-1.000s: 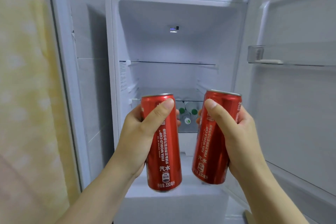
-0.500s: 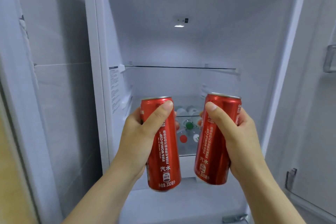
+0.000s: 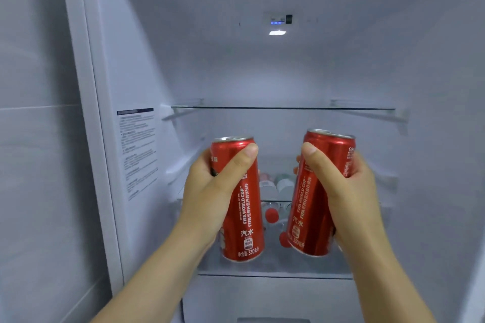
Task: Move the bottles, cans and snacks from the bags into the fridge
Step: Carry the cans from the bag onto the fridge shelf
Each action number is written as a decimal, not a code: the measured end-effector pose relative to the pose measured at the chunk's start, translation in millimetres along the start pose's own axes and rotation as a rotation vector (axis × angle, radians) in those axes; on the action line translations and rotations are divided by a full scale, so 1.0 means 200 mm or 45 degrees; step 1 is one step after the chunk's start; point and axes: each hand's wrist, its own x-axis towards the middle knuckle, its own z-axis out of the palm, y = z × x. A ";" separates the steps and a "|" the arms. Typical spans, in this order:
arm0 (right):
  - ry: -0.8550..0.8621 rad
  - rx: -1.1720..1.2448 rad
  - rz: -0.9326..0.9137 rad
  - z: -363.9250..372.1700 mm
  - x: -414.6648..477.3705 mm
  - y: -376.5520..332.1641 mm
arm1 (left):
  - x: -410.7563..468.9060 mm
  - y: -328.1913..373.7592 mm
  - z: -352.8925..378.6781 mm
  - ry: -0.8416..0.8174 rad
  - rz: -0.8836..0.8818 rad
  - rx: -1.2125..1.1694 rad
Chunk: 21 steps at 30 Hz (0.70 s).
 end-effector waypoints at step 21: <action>0.161 -0.271 -0.054 -0.01 0.38 0.23 | 0.50 -0.24 0.19 -0.008 0.136 0.138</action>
